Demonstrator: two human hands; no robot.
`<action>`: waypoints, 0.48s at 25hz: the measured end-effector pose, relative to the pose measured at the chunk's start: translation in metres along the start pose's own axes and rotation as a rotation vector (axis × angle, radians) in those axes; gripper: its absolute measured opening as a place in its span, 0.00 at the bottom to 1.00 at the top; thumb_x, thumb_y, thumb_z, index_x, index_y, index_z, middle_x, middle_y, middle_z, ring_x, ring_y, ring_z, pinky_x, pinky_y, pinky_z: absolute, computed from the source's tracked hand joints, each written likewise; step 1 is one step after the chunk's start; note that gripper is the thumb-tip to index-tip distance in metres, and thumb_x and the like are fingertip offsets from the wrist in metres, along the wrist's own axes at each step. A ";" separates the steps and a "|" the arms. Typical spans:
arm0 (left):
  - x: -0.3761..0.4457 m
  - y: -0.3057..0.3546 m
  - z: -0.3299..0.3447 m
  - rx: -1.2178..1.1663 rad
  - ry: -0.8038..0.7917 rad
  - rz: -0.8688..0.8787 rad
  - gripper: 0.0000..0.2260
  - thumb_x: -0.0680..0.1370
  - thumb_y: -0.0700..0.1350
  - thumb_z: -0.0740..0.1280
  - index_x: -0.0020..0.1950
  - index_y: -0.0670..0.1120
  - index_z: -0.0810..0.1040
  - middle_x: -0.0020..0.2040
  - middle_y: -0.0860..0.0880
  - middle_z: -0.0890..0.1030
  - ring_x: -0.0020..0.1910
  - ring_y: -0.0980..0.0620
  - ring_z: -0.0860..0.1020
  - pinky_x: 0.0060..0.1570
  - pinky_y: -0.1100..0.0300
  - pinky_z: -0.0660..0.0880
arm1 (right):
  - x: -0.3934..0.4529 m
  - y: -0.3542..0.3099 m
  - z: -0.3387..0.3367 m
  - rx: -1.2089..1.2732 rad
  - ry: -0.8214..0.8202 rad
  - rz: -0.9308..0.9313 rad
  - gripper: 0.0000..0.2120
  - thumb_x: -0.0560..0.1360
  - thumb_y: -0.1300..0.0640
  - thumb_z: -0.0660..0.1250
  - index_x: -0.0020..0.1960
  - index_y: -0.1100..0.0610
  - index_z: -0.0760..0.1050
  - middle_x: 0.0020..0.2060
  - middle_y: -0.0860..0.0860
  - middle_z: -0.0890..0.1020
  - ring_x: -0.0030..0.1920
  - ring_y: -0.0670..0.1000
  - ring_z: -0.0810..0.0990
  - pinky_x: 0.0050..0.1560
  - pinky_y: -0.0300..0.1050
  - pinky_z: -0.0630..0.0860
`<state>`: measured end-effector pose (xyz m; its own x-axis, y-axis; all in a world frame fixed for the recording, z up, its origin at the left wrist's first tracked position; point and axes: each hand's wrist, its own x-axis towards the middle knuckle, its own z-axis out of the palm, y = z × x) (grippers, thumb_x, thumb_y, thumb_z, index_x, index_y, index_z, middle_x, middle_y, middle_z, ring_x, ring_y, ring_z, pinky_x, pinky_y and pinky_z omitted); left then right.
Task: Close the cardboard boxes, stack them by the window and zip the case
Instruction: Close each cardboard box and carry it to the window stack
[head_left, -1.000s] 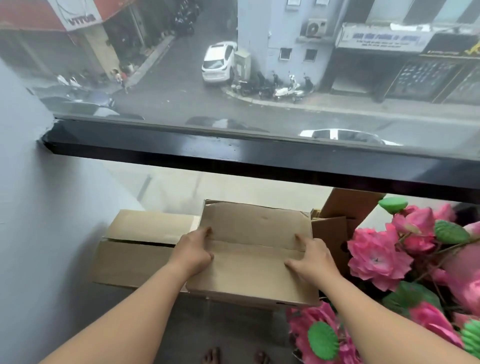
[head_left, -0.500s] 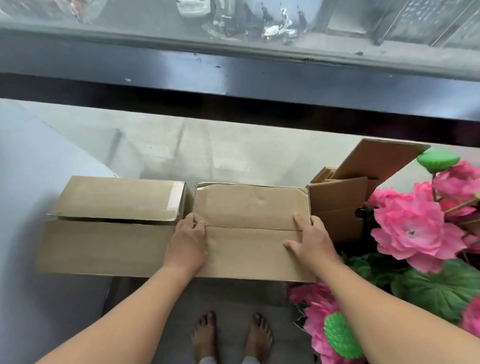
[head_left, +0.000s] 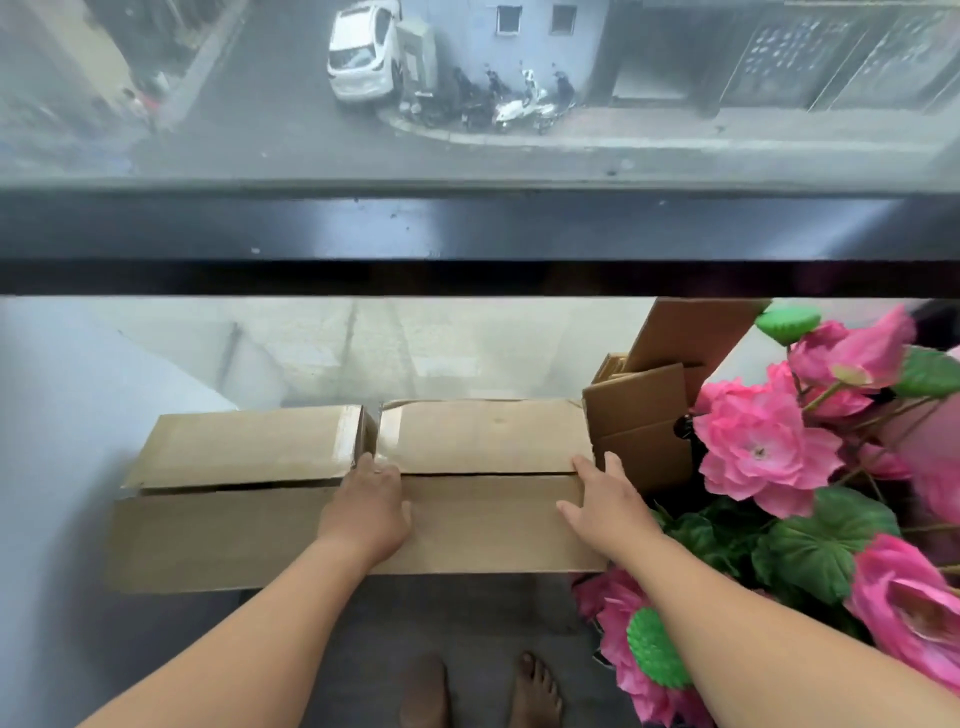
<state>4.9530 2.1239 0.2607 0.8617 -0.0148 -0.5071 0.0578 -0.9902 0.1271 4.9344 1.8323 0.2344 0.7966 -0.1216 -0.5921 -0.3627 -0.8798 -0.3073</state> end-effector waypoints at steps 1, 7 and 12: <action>-0.005 0.003 -0.011 0.016 0.002 0.014 0.18 0.79 0.53 0.62 0.65 0.44 0.71 0.64 0.43 0.69 0.64 0.41 0.71 0.60 0.47 0.73 | -0.009 0.000 -0.008 0.019 0.008 0.008 0.33 0.78 0.43 0.66 0.79 0.48 0.60 0.79 0.60 0.53 0.74 0.64 0.66 0.70 0.53 0.68; -0.036 0.057 -0.102 0.076 0.021 0.237 0.19 0.80 0.60 0.55 0.61 0.48 0.74 0.60 0.46 0.75 0.61 0.44 0.74 0.55 0.51 0.73 | -0.087 -0.006 -0.089 0.175 0.150 0.070 0.31 0.79 0.39 0.62 0.77 0.53 0.67 0.75 0.58 0.67 0.73 0.59 0.68 0.70 0.49 0.66; -0.064 0.123 -0.157 0.191 0.043 0.552 0.24 0.81 0.62 0.54 0.66 0.48 0.74 0.63 0.46 0.79 0.62 0.44 0.76 0.57 0.50 0.75 | -0.182 0.002 -0.129 0.330 0.285 0.202 0.32 0.78 0.37 0.63 0.76 0.53 0.68 0.73 0.53 0.73 0.72 0.56 0.71 0.69 0.48 0.67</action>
<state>4.9837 2.0249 0.4430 0.7581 -0.5340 -0.3743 -0.4942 -0.8450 0.2045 4.8510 1.7929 0.4379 0.7787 -0.4367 -0.4505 -0.6211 -0.6386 -0.4544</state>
